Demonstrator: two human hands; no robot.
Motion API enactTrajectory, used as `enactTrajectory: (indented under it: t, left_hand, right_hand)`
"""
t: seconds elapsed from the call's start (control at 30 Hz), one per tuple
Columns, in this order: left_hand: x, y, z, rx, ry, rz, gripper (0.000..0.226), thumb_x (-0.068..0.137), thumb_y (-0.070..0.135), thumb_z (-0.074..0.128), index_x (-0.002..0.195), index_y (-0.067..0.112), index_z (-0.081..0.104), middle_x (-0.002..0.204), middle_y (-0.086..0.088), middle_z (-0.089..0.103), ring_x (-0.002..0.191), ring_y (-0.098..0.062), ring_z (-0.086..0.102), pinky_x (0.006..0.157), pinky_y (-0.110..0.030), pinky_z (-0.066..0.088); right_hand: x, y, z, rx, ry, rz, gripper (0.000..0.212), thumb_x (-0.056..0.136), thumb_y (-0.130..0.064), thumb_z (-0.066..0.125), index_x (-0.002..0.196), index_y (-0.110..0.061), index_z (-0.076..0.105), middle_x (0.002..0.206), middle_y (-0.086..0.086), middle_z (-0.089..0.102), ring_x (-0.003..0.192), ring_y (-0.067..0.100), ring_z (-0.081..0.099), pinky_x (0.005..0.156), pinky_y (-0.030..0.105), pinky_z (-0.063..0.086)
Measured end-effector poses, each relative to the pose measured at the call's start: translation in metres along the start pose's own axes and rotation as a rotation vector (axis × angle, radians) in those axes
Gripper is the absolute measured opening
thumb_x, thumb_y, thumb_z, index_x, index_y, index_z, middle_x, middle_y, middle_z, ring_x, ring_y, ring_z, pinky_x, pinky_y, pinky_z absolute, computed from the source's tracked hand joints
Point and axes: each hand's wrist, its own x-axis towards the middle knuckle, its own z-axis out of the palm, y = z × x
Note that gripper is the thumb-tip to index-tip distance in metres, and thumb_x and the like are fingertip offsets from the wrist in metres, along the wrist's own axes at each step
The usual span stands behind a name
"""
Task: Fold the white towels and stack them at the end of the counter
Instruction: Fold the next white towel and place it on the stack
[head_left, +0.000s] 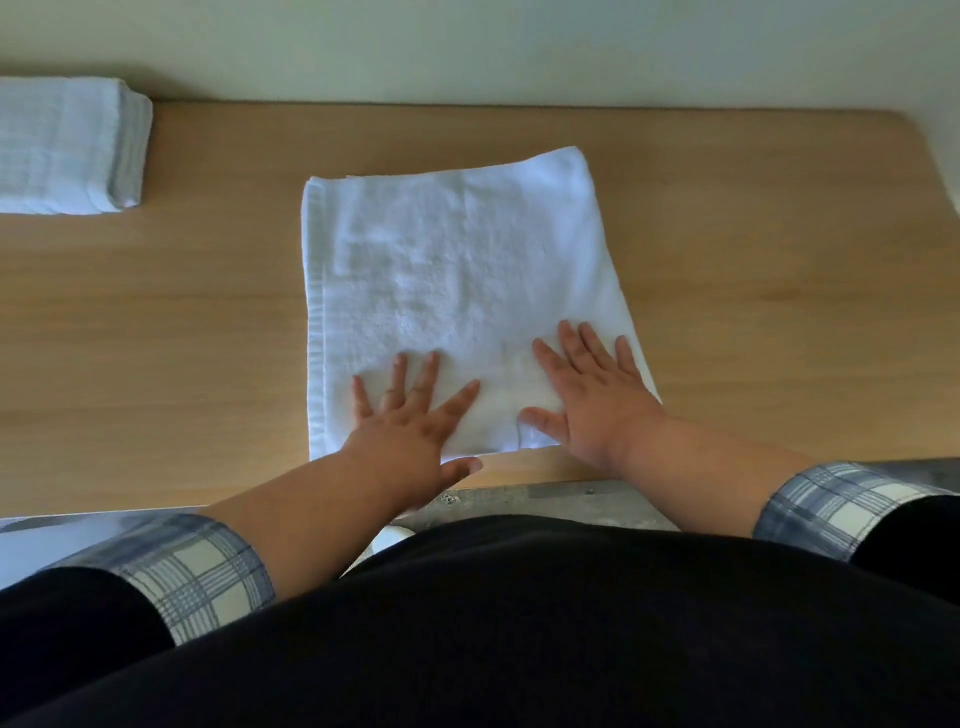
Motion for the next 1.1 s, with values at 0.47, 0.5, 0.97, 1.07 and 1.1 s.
enactTrajectory:
  t: [0.47, 0.5, 0.97, 1.07, 1.1]
  left_hand:
    - [-0.005, 0.02, 0.023, 0.119, 0.209, -0.149, 0.094, 0.1, 0.034, 0.046, 0.138, 0.049, -0.038, 0.161, -0.01, -0.022, 0.149, -0.036, -0.015, 0.118, -0.057, -0.005]
    - [-0.004, 0.014, 0.02, 0.087, 0.224, -0.122, 0.088, 0.099, 0.04, 0.045, 0.142, 0.049, -0.031, 0.164, -0.008, -0.016, 0.15, -0.034, -0.012, 0.118, -0.054, -0.004]
    - [0.025, 0.011, -0.032, -0.066, 0.232, -0.03, 0.079, 0.09, 0.071, 0.017, 0.154, 0.026, 0.016, 0.162, -0.008, 0.009, 0.15, -0.028, 0.002, 0.121, -0.049, 0.001]
    - [0.051, 0.001, -0.031, -0.046, 0.174, 0.104, 0.077, 0.095, 0.063, 0.013, 0.155, 0.023, -0.012, 0.162, -0.005, -0.023, 0.147, -0.024, -0.026, 0.12, -0.05, -0.011]
    - [0.061, -0.004, -0.029, -0.045, 0.163, 0.08, 0.076, 0.095, 0.062, 0.012, 0.154, 0.023, -0.015, 0.16, -0.005, -0.028, 0.145, -0.024, -0.03, 0.118, -0.052, -0.012]
  right_hand:
    - [-0.019, 0.014, 0.022, -0.163, 0.092, -0.104, 0.086, 0.103, -0.02, 0.038, 0.144, -0.026, -0.038, 0.164, 0.01, -0.022, 0.15, 0.036, -0.017, 0.121, 0.05, -0.006]
    - [-0.016, 0.015, 0.018, -0.144, 0.086, -0.122, 0.083, 0.103, -0.027, 0.039, 0.15, -0.025, -0.029, 0.165, 0.01, -0.018, 0.151, 0.034, -0.014, 0.122, 0.049, -0.004]
    - [0.038, -0.021, -0.039, 0.127, 0.235, 0.065, 0.047, 0.095, -0.056, 0.042, 0.132, -0.028, 0.05, 0.152, 0.003, 0.032, 0.143, 0.029, 0.023, 0.115, 0.043, 0.021]
    - [0.058, -0.038, -0.027, 0.096, 0.174, 0.132, 0.067, 0.094, -0.063, 0.023, 0.156, -0.038, 0.009, 0.166, -0.001, -0.011, 0.152, 0.023, -0.016, 0.121, 0.049, -0.01]
    - [0.06, -0.04, -0.02, 0.085, 0.164, 0.152, 0.072, 0.092, -0.068, 0.017, 0.156, -0.04, -0.002, 0.165, -0.003, -0.018, 0.15, 0.022, -0.022, 0.12, 0.05, -0.014]
